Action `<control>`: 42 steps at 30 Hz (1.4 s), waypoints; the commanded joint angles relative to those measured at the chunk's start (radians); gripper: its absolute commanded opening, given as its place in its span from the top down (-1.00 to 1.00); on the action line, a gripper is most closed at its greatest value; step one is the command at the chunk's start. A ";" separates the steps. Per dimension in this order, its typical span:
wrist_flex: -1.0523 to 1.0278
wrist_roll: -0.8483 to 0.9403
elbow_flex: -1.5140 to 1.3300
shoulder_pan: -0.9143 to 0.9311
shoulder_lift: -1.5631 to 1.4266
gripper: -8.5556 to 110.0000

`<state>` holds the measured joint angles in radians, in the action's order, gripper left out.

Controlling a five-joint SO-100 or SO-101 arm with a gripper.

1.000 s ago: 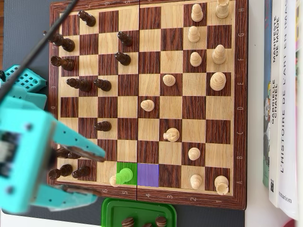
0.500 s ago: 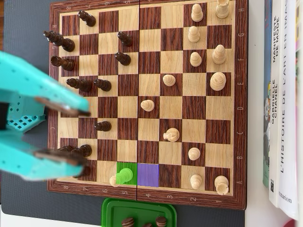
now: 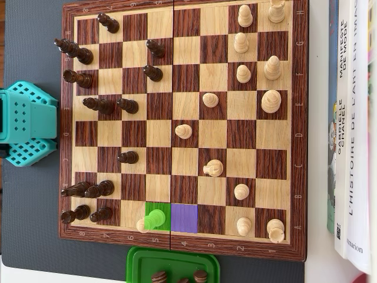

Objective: Play chess

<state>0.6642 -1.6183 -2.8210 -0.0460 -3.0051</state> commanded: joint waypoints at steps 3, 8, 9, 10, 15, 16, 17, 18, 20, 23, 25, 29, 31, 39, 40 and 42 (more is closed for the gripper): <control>0.198 -0.003 -0.097 0.026 -0.094 0.57; 0.328 -0.002 -0.169 0.031 -0.164 0.57; 0.354 -0.002 -0.181 0.031 -0.178 0.57; 0.383 -0.002 -0.192 0.031 -0.190 0.57; 0.523 -0.002 -0.262 0.031 -0.252 0.57; 0.548 -0.002 -0.279 0.029 -0.264 0.57; 0.574 -0.002 -0.295 0.029 -0.276 0.57; 0.601 -0.002 -0.308 0.029 -0.291 0.57; 0.653 0.000 -0.336 0.029 -0.324 0.57; 0.704 0.000 -0.339 0.031 -0.345 0.57; 0.750 0.000 -0.339 0.031 -0.344 0.57; 0.865 0.002 -0.339 0.032 -0.344 0.57; 0.914 0.017 -0.339 0.034 -0.344 0.57; 1.127 0.069 -0.339 0.046 -0.344 0.57; 1.140 0.069 -0.339 0.046 -0.344 0.57; 1.140 0.069 -0.339 0.044 -0.344 0.57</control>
<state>1.7932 -1.5539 -3.1401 -0.0046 -3.3471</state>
